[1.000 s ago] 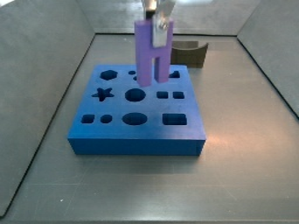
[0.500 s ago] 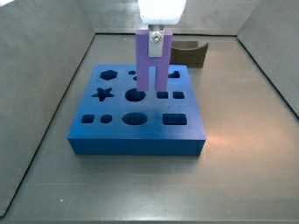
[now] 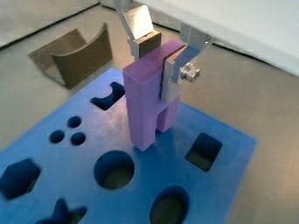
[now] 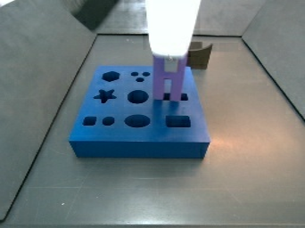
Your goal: Insert the double-square object.
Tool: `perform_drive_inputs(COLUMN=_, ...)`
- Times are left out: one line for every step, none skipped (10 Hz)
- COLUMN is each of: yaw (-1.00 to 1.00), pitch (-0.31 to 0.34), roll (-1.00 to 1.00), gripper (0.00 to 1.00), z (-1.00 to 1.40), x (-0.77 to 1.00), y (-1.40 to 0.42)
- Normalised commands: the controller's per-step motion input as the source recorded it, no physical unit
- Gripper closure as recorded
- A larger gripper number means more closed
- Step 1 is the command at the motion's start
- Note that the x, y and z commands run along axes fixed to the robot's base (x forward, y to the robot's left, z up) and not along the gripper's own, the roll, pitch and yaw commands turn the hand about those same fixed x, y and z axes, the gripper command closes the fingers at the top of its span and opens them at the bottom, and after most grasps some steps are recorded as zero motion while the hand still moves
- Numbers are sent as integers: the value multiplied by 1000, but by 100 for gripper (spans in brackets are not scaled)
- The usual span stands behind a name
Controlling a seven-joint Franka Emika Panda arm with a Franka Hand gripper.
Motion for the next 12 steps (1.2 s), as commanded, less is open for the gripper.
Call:
perform_drive_inputs(yaw=0, pitch=0, roll=17, gripper=100, z=-217, x=189, y=149)
perform_drive_inputs(yaw=0, pitch=11, roll=84, gripper=100, z=-209, x=131, y=0)
perform_drive_inputs(yaw=80, pitch=0, roll=0, gripper=100, z=-266, x=180, y=9)
perform_drive_inputs(yaw=389, pitch=-23, roll=-41, gripper=100, z=-351, x=46, y=0)
perform_drive_inputs(yaw=446, pitch=-69, roll=-129, gripper=100, z=-380, x=0, y=0)
perform_drive_inputs(yaw=509, pitch=-107, roll=-173, gripper=100, z=-371, x=0, y=0)
perform_drive_inputs(yaw=409, pitch=-100, roll=-99, gripper=100, z=-354, x=0, y=6)
perform_drive_inputs(yaw=214, pitch=-57, roll=-60, gripper=100, z=-329, x=0, y=174)
perform_drive_inputs(yaw=69, pitch=-59, roll=-60, gripper=100, z=-346, x=-40, y=214)
perform_drive_inputs(yaw=0, pitch=-89, roll=-141, gripper=100, z=-363, x=-177, y=177)
perform_drive_inputs(yaw=0, pitch=-134, roll=-210, gripper=100, z=-420, x=-183, y=137)
perform_drive_inputs(yaw=20, pitch=-149, roll=-256, gripper=100, z=-423, x=-149, y=14)
